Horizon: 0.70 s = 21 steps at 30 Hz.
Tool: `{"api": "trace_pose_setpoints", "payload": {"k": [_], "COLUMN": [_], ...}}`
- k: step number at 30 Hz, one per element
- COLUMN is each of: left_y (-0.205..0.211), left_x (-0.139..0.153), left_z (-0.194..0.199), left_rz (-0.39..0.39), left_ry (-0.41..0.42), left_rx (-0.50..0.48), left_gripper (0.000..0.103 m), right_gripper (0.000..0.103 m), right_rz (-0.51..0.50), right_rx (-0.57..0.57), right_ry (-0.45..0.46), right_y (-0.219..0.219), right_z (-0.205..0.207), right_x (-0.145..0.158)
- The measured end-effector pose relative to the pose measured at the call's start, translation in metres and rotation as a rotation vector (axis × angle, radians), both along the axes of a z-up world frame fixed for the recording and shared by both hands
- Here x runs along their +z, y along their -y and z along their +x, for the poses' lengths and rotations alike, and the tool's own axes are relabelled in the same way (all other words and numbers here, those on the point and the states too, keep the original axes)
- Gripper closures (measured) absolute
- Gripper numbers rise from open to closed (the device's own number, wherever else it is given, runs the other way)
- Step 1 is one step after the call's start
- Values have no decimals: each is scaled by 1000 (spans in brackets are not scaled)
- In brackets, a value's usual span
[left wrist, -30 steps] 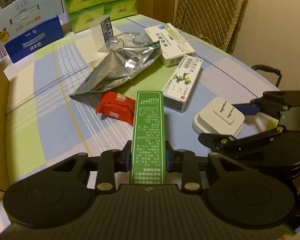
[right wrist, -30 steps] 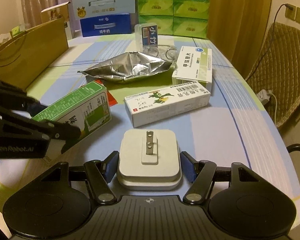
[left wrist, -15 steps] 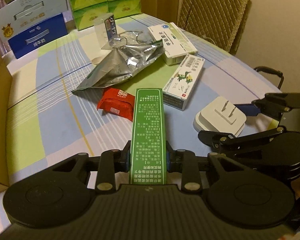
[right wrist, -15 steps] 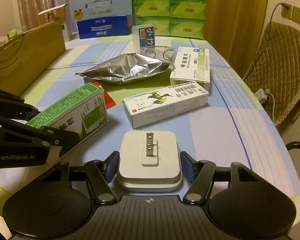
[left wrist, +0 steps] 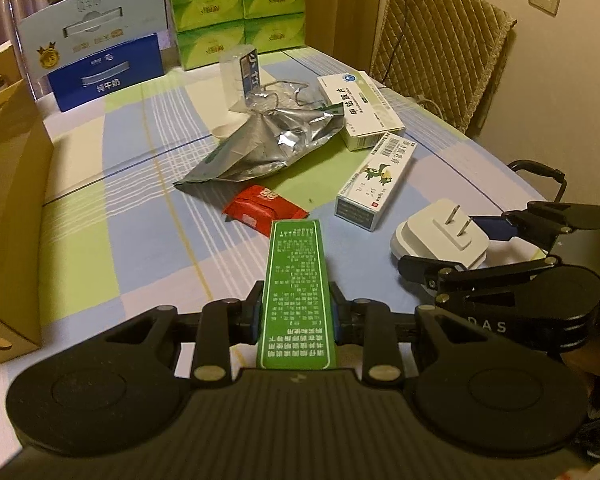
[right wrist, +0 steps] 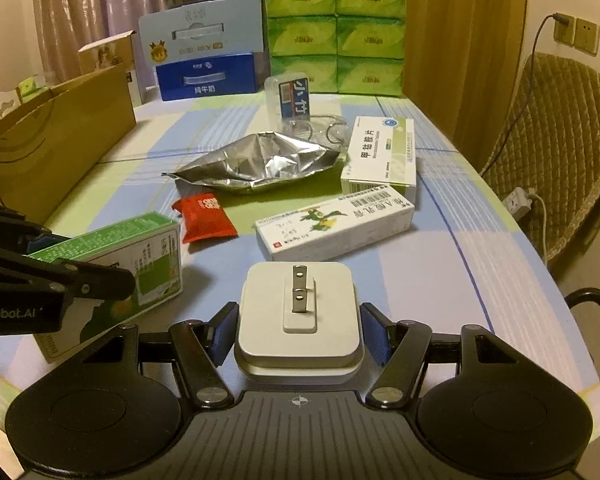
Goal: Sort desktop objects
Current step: 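Lift the green box with the left tool while the right tool lifts the white plug adapter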
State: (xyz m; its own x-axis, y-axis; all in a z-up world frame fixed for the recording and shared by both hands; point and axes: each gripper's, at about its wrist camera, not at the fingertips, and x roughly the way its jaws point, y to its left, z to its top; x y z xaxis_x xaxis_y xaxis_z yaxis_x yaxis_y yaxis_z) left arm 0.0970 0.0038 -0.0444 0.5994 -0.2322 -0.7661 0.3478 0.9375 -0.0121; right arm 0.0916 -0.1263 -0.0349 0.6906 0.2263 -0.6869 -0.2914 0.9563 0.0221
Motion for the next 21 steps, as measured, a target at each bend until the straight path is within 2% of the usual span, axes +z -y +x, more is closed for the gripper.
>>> {"api": "trace_pose_setpoints", "payload": {"k": [7,17,21], "left_y": [-3,4,5], "left_x": [-10,-27,-27], "left_z": [-7,8,8], "left_rz": [16,51,60], "left_ry": [-23,-82,-78], "left_rx": [3,-9,-10], "left_gripper": [78,77,78], "right_gripper": [41,41,41], "right_rz": [-22,-23,-11], "right_rx": [43,44,33], "right_ry": [-24,-43,-36], "right_y": [-10,-12,-11], "right_z": [-2,4,5], "right_x": [-6,-11,-9]}}
